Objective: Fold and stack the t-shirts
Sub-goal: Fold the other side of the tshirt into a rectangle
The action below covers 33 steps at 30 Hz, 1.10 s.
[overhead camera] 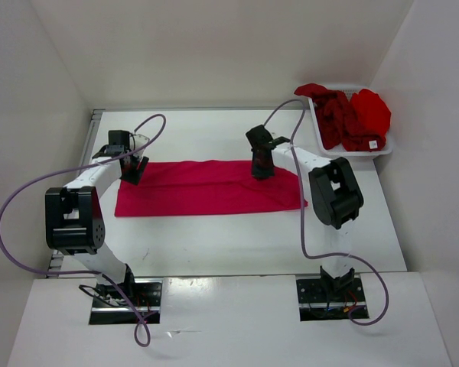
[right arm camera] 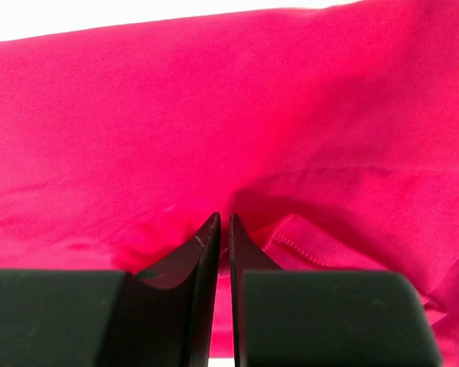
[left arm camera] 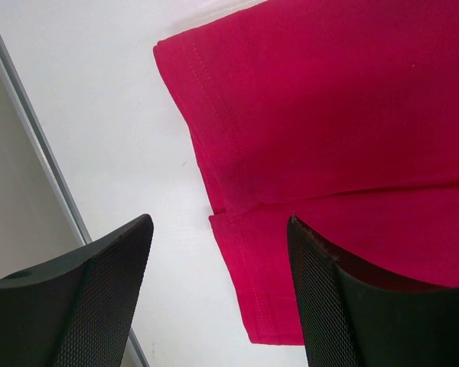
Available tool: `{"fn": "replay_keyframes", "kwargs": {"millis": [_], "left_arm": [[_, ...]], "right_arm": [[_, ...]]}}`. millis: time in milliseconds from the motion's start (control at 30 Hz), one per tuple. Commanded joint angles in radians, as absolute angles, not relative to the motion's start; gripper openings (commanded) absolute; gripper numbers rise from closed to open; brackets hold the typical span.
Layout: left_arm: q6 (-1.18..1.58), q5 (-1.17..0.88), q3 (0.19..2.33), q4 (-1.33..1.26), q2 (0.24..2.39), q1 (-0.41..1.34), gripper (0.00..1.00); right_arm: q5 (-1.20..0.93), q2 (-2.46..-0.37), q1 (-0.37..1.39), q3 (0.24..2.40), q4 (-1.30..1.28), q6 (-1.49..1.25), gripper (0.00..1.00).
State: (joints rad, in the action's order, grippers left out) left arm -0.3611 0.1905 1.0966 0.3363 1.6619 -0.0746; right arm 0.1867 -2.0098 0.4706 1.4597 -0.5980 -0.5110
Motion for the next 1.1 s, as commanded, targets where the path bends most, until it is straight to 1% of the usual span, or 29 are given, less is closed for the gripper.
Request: {"fn": "replay_keyframes", "kwargs": {"millis": [0, 100, 133, 200, 233, 533, 767, 867, 933, 967, 1000, 1067], "left_arm": [[-0.347, 0.195, 1.092, 0.324, 1.646, -0.078, 0.78], [-0.347, 0.195, 1.092, 0.324, 1.646, -0.078, 0.78], [-0.347, 0.195, 1.092, 0.324, 1.646, -0.078, 0.78], [-0.347, 0.195, 1.092, 0.324, 1.646, -0.078, 0.78], [-0.347, 0.195, 1.092, 0.324, 1.646, -0.078, 0.78], [-0.356, 0.195, 1.092, 0.324, 1.637, -0.078, 0.78], [-0.356, 0.204, 1.083, 0.314, 1.628, -0.078, 0.78], [-0.365, 0.204, 1.083, 0.314, 1.628, -0.078, 0.78], [-0.365, 0.195, 1.083, 0.314, 1.628, -0.078, 0.78], [-0.374, 0.195, 1.083, 0.314, 1.628, -0.078, 0.78], [-0.374, 0.186, 1.083, 0.324, 1.628, -0.078, 0.78], [-0.374, 0.186, 1.072, 0.324, 1.628, -0.078, 0.78]], "right_arm": [[0.150, -1.940, 0.503, 1.436, -0.600, -0.529, 0.13], [0.130, -1.931, 0.521, 1.381, -0.600, -0.538, 0.12], [0.121, -1.931, 0.522, 1.368, -0.600, -0.538, 0.08], [0.097, -1.907, 0.522, 1.335, -0.580, -0.548, 0.05], [0.097, -1.895, 0.531, 1.335, -0.580, -0.548, 0.01], [0.048, -1.835, 0.597, 1.312, -0.623, -0.568, 0.00], [-0.009, -1.740, 0.644, 1.213, -0.652, -0.577, 0.00], [-0.009, -1.666, 0.644, 1.213, -0.661, -0.566, 0.05], [0.000, -1.608, 0.644, 1.226, -0.693, -0.557, 0.11], [0.014, -1.589, 0.644, 1.235, -0.702, -0.557, 0.14], [0.024, -1.571, 0.644, 1.235, -0.712, -0.557, 0.23], [0.076, -1.520, 0.644, 1.244, -0.738, -0.571, 0.33]]}}
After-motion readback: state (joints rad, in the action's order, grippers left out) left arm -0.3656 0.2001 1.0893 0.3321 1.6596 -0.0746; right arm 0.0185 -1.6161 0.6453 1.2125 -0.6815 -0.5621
